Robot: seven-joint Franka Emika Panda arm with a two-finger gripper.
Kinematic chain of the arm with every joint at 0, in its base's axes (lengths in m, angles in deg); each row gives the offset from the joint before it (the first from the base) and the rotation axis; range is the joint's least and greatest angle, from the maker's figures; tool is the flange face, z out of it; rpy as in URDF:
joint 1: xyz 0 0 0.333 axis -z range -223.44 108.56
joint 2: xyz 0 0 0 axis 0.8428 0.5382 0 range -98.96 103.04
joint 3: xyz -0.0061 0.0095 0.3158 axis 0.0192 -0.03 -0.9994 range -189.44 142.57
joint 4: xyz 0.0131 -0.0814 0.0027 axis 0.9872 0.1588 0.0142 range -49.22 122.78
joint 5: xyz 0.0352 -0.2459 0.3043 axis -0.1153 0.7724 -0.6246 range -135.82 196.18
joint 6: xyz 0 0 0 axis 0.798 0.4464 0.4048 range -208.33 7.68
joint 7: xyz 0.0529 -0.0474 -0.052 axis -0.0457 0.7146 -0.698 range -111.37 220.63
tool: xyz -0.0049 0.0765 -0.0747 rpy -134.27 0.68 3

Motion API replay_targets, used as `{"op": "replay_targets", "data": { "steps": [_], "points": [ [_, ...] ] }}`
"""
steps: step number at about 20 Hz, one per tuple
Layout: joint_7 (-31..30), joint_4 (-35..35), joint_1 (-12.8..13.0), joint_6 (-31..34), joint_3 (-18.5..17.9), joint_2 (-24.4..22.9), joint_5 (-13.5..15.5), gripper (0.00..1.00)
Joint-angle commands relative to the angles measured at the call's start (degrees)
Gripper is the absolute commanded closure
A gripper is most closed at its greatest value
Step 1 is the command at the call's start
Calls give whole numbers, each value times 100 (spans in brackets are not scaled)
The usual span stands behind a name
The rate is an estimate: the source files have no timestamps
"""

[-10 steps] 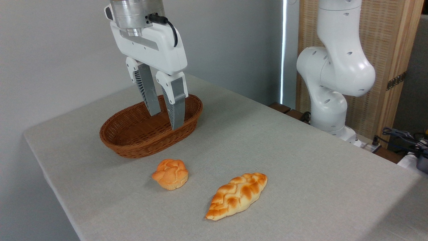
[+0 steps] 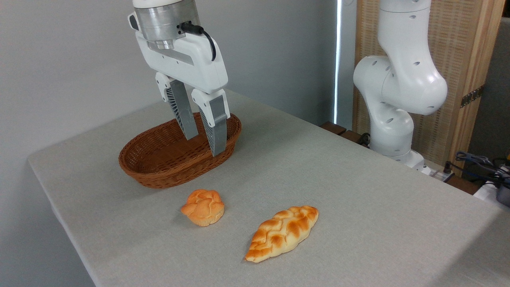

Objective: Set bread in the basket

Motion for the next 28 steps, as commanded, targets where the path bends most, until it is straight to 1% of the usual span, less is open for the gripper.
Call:
{"op": "replay_targets", "data": {
  "steps": [1, 11, 16, 21, 24, 28],
  "points": [
    [146, 87, 16, 60, -68, -113, 100, 0],
    [172, 87, 16, -2, -68, -130, 100, 0],
    [234, 306, 25, -81, -68, -244, 100, 0],
    [234, 631, 16, -370, -77, -481, 73, 0],
    [234, 886, 25, -721, -77, -596, 65, 0],
    [234, 1378, 16, -994, -85, -868, 56, 0]
  ]
}}
